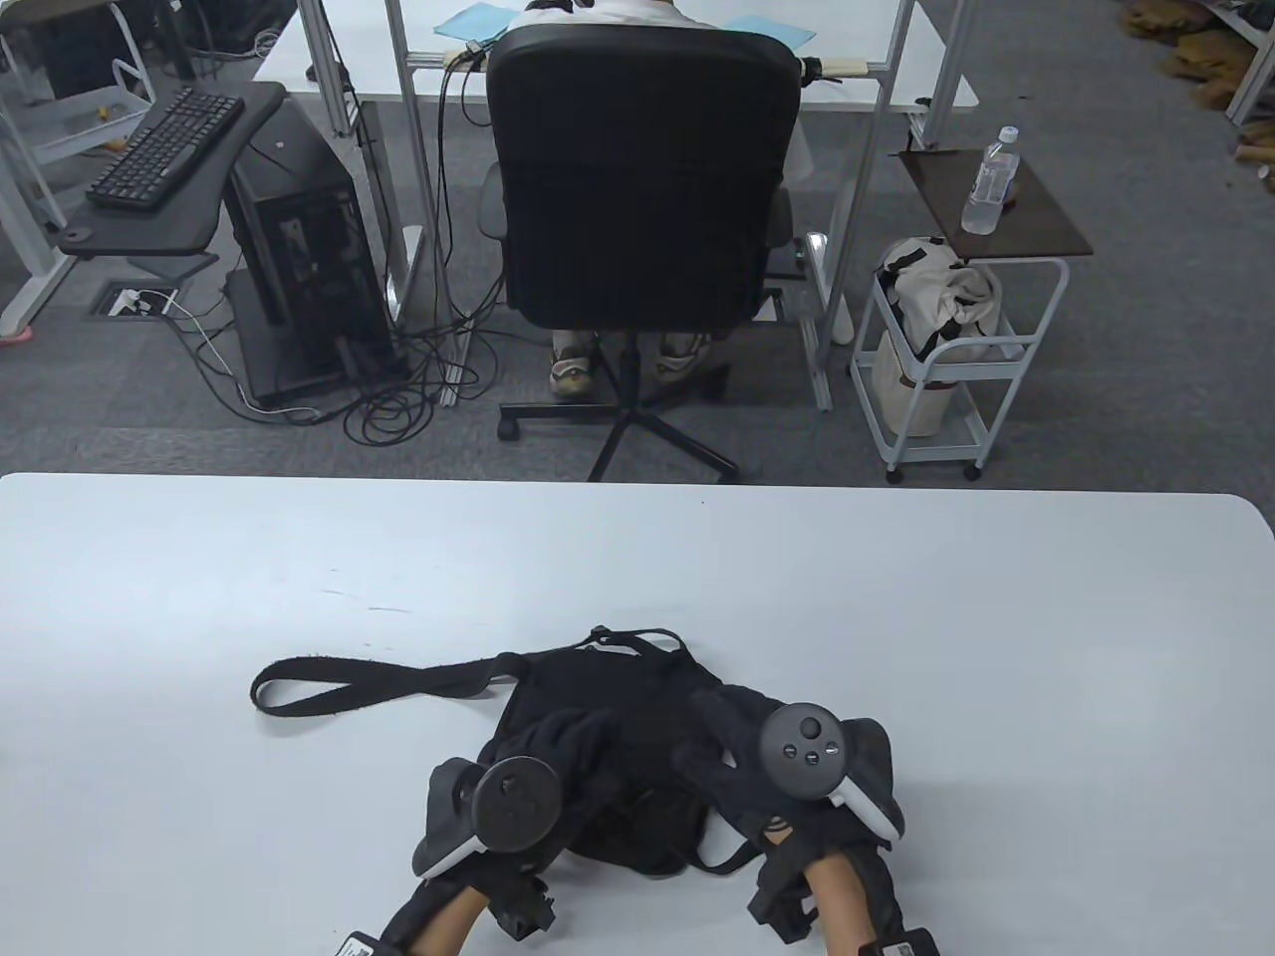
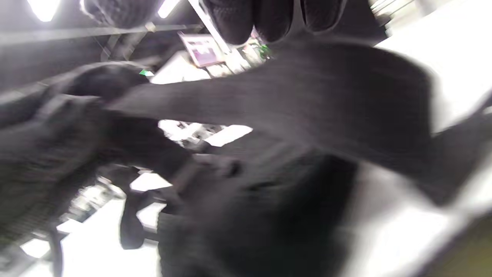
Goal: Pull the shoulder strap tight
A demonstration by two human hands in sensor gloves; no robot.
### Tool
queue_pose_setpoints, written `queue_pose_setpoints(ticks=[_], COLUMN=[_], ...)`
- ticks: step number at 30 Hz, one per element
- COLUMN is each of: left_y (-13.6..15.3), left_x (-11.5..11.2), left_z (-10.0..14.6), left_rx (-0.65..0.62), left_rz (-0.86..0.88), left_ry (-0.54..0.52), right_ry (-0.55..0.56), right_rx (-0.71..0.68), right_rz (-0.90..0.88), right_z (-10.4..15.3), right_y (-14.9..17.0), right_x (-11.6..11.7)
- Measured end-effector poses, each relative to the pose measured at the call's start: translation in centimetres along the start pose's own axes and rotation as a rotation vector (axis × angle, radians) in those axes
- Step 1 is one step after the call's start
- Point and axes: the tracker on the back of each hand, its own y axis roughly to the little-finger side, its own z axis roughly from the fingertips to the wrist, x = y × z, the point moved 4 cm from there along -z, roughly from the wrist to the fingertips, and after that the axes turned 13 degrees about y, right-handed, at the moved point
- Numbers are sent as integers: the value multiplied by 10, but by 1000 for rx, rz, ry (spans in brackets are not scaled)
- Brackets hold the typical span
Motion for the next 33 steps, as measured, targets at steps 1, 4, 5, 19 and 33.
queue_pose_setpoints(ticks=[1, 4, 5, 19, 33], left_y=[-2, -7, -6, 6, -11], left_x=[0, -1, -1, -2, -3], left_z=[0, 0, 0, -3, 0], left_rx=[-6, -25, -2, 43, 0], left_rz=[1, 26, -6, -40, -97], left_ry=[1, -4, -10, 12, -4], right_ry=[-30, -100, -99, -10, -39], right_rx=[-11, -14, -3, 72, 12], right_rz=[-17, 3, 1, 184, 15], right_z=[-2, -7, -8, 8, -8], right_y=[-6, -19, -20, 38, -20], right_x=[8, 32, 35, -21, 34])
